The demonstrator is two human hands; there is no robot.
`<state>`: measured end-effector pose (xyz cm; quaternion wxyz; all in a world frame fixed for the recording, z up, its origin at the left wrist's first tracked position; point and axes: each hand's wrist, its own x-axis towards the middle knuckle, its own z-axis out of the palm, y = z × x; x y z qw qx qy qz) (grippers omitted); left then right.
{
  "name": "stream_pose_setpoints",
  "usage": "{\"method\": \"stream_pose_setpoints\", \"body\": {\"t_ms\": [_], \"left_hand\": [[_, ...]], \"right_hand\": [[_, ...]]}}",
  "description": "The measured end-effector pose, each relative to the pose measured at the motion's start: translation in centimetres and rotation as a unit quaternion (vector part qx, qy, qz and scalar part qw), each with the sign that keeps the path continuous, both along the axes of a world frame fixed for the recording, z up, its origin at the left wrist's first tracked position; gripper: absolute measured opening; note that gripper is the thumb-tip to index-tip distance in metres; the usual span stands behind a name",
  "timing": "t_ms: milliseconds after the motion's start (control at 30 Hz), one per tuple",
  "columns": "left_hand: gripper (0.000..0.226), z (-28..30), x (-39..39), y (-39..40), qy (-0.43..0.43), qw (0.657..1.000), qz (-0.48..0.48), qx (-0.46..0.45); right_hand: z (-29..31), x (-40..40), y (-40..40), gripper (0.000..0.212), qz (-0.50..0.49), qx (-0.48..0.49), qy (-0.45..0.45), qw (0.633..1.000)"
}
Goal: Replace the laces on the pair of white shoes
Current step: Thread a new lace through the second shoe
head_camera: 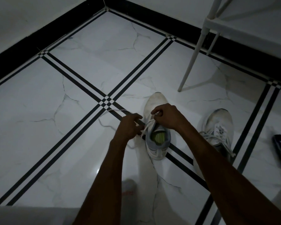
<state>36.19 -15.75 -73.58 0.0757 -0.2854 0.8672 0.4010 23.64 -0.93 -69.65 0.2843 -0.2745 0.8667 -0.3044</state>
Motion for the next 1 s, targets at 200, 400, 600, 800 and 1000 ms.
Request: {"method": "stream_pose_setpoints", "body": {"t_ms": [200, 400, 600, 800, 1000], "left_hand": [[0.017, -1.1, -0.2, 2.3, 0.037, 0.998, 0.046, 0.0], [0.052, 0.7, -0.3, 1.7, -0.028, 0.992, 0.056, 0.111], [0.04, 3.7, 0.7, -0.7, 0.053, 0.977, 0.137, 0.153], [0.038, 5.3, 2.6, -4.4, 0.168, 0.953, 0.222, 0.121], [0.038, 5.2, 2.1, -3.3, 0.1, 0.989, 0.108, 0.022]], "right_hand": [[-0.7, 0.3, -0.1, 0.022, 0.0, -0.013, 0.026, 1.0], [-0.8, 0.8, -1.0, 0.02, 0.031, -0.026, 0.005, 0.999], [0.6, 0.3, -1.4, 0.017, 0.086, -0.022, -0.039, 0.995], [-1.2, 0.7, -1.9, 0.024, -0.039, 0.021, 0.089, 0.995], [0.5, 1.3, -2.2, 0.04, -0.02, -0.074, 0.011, 0.997]]}}
